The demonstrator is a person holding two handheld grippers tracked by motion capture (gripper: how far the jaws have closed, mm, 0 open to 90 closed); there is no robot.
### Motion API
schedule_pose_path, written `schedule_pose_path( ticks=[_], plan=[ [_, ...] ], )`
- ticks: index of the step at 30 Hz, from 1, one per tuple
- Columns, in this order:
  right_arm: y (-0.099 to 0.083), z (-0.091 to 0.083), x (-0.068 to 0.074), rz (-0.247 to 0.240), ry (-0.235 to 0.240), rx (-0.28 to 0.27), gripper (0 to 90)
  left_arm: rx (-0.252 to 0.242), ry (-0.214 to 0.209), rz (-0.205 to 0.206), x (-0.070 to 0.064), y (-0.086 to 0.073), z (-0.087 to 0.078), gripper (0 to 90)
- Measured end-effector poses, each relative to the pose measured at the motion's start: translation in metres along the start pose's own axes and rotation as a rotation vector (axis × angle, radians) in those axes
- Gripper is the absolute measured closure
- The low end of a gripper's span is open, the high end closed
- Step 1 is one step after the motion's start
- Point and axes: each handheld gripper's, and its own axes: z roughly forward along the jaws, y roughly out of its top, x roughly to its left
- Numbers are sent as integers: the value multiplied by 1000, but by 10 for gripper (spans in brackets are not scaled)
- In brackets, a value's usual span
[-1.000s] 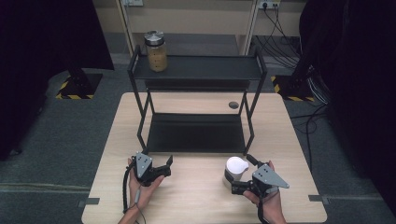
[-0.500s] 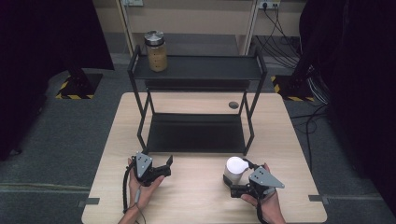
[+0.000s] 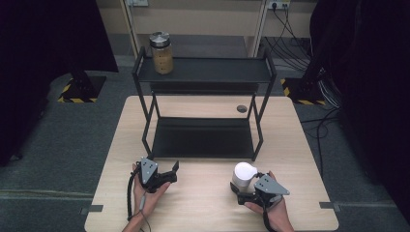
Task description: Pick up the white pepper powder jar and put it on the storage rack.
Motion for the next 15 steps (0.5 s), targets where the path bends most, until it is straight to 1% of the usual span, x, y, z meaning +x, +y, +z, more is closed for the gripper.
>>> schedule_pose_path(
  ticks=[2,3,4,6,7,8,9,10,15],
  plan=[
    [-1,0,1,-6,-3,-1,212,0,0,0,0,0,0,0],
    [-1,0,1,-6,-3,-1,212,0,0,0,0,0,0,0],
    [-2,0,2,-13,-11,-1,243,-1,-1,0,0,0,0,0],
    [-3,0,1,-12,-10,-2,251,-1,-2,0,0,0,0,0],
    [-4,0,3,-10,-12,-5,279,-1,-2,0,0,0,0,0],
    [-4,0,3,-10,-12,-5,279,-1,-1,0,0,0,0,0],
    [-4,-1,4,-25,-13,-10,295,-1,-1,0,0,0,0,0],
    [-4,-1,6,-28,-18,-9,297,-1,0,0,0,0,0,0],
    [-4,-1,4,-10,-10,-7,307,1,2,-4,0,0,0,0]
  ],
)
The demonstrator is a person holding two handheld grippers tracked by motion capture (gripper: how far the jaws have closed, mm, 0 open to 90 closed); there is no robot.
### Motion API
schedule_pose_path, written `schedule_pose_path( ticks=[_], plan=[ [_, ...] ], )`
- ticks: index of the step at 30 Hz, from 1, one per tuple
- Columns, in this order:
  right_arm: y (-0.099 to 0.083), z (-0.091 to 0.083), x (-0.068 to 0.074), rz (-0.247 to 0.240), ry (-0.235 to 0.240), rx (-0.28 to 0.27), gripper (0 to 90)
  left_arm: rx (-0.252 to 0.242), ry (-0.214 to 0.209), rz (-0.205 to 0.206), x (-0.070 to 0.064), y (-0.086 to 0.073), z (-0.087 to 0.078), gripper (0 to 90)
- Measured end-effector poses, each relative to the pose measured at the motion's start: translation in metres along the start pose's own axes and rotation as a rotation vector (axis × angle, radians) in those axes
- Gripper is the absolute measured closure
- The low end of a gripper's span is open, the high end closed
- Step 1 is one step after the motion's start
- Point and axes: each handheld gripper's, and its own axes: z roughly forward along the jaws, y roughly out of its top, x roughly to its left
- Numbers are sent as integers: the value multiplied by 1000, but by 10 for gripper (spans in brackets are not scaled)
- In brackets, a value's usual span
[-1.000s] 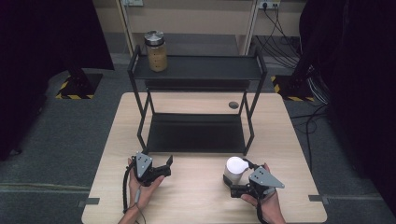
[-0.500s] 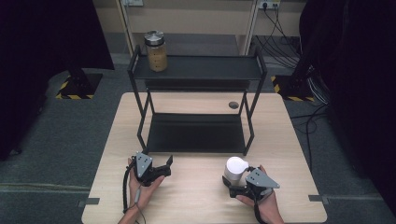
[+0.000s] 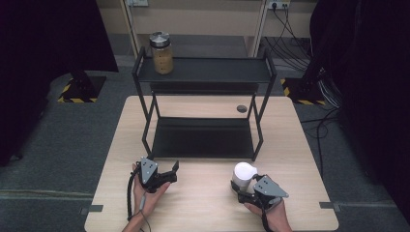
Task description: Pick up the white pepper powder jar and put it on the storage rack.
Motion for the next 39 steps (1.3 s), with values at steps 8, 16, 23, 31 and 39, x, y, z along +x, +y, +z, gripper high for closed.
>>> schedule_pose_path(
  ticks=[8,16,23,31,39],
  plan=[
    [5,-2,2,0,15,19,309,-1,-1,4,0,0,0,0],
    [10,-4,2,18,20,0,310,0,-2,1,0,0,0,0],
    [25,-14,2,22,-3,-84,311,4,-1,-1,0,1,0,0],
    [52,-19,0,25,-39,-162,311,6,0,-5,0,1,1,0],
    [76,-14,-8,26,-64,-188,311,7,-7,-2,1,1,1,0]
  ],
)
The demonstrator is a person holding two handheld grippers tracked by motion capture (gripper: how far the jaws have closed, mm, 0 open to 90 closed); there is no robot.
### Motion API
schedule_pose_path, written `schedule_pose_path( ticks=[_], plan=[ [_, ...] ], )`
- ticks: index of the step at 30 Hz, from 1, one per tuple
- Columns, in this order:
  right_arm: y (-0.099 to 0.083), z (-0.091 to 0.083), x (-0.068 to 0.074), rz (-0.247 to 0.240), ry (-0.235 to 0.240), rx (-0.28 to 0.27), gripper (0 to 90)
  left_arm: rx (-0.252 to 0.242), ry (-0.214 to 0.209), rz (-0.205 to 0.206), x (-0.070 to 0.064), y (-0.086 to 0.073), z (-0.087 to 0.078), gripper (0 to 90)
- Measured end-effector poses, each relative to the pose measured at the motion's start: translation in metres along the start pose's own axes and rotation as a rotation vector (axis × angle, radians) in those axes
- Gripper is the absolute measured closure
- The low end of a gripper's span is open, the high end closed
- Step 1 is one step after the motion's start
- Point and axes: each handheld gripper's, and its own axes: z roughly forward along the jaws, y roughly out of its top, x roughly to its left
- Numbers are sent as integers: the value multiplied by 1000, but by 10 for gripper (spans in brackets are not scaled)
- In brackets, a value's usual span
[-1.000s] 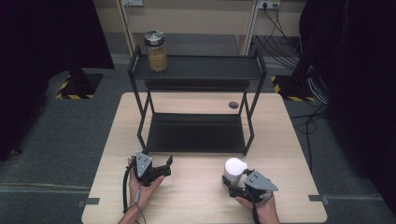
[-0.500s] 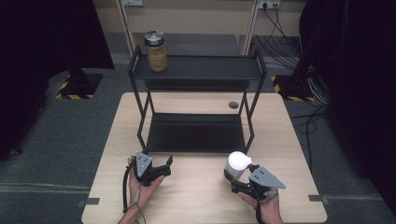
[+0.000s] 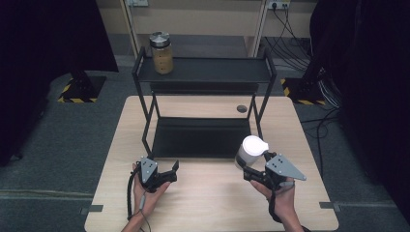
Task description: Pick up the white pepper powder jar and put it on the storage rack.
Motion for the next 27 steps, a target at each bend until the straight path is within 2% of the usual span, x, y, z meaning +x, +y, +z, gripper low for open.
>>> schedule_pose_path(
  ticks=[13,16,27],
  plan=[
    [50,13,-14,3,-45,-70,312,1,-1,-13,1,0,0,0],
    [63,17,-17,-1,-46,-76,312,4,2,-18,1,1,0,0],
    [94,35,-25,8,-49,-70,312,2,0,-15,1,0,1,0]
  ],
)
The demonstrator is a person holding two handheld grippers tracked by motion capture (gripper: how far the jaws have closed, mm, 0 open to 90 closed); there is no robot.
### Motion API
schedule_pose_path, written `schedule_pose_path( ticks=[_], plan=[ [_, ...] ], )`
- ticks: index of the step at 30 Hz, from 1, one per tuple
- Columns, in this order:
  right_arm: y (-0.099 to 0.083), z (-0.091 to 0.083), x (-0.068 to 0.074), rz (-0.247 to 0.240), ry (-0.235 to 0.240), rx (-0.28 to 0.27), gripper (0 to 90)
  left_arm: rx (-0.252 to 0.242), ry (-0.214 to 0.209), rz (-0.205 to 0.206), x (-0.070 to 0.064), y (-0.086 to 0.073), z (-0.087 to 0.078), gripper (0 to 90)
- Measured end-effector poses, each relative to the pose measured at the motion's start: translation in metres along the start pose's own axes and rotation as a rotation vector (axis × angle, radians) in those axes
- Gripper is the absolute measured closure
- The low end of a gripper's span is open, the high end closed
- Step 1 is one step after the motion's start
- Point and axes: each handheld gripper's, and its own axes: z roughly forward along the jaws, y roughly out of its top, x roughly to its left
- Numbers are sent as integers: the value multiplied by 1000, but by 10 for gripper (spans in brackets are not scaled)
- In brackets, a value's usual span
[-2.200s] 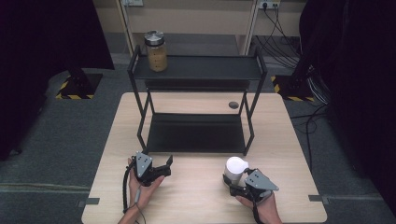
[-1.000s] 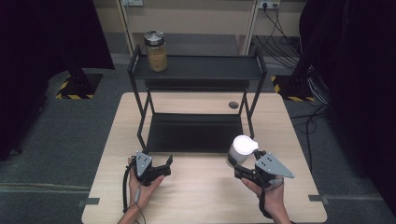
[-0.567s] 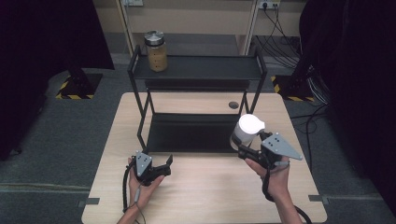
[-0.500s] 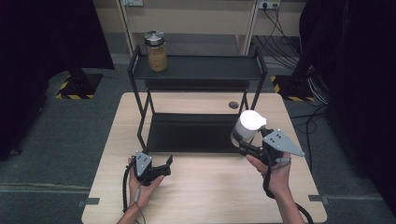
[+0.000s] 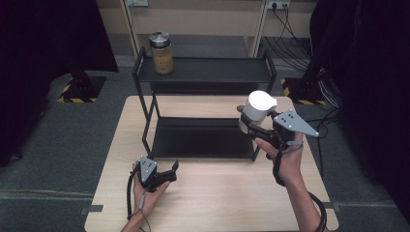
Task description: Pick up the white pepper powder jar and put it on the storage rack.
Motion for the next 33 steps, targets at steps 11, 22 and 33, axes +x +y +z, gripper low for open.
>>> schedule_pose_path(
  ticks=[11,22,33],
  plan=[
    [29,15,-7,36,-20,-14,312,-1,2,-2,0,0,0,0],
    [48,32,-8,57,-27,-18,312,0,5,-7,0,0,0,0],
    [77,44,-7,65,-43,-61,312,2,6,-18,1,0,0,0]
  ],
)
